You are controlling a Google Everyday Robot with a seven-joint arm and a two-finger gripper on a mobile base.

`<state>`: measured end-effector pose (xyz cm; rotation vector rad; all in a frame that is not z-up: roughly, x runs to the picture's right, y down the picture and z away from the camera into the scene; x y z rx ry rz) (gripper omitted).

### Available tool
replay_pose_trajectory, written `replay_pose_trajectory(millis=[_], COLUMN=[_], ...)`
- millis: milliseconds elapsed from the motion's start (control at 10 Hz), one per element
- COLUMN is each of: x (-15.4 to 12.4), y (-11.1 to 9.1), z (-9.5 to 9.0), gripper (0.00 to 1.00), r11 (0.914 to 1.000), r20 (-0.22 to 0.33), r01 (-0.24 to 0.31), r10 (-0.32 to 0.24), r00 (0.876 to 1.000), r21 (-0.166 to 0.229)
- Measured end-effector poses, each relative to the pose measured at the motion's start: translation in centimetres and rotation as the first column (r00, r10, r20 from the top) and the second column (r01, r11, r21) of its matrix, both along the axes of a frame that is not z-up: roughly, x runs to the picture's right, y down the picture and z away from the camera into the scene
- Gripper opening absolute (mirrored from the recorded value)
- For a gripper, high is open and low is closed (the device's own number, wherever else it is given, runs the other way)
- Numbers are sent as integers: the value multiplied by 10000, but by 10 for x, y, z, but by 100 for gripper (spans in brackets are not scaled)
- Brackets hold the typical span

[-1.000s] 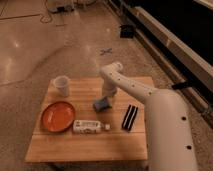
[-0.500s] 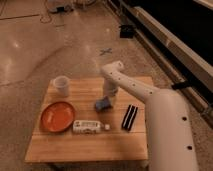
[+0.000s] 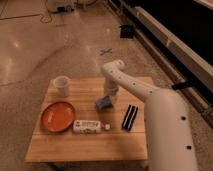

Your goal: Wipe the white sponge on the table

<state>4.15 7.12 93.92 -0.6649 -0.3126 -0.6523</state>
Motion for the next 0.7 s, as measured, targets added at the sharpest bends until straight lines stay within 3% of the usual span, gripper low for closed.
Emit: replay_pose_trajectory(millis=[200, 400, 500, 600, 700], x=[-12, -31, -33, -33, -9], y=[-1, -4, 0, 1, 2], z=[-6, -8, -4, 0, 0], gripper=[33, 33, 33, 33, 33], r11=[9999, 9986, 9997, 9997, 9998], r20=[-74, -199, -289, -48, -95], r01=[102, -525, -223, 49, 30], r10=[-102, 525, 224, -48, -29], r00=[9999, 9984, 9993, 10000, 10000], r21=[-2, 12, 71, 224, 199])
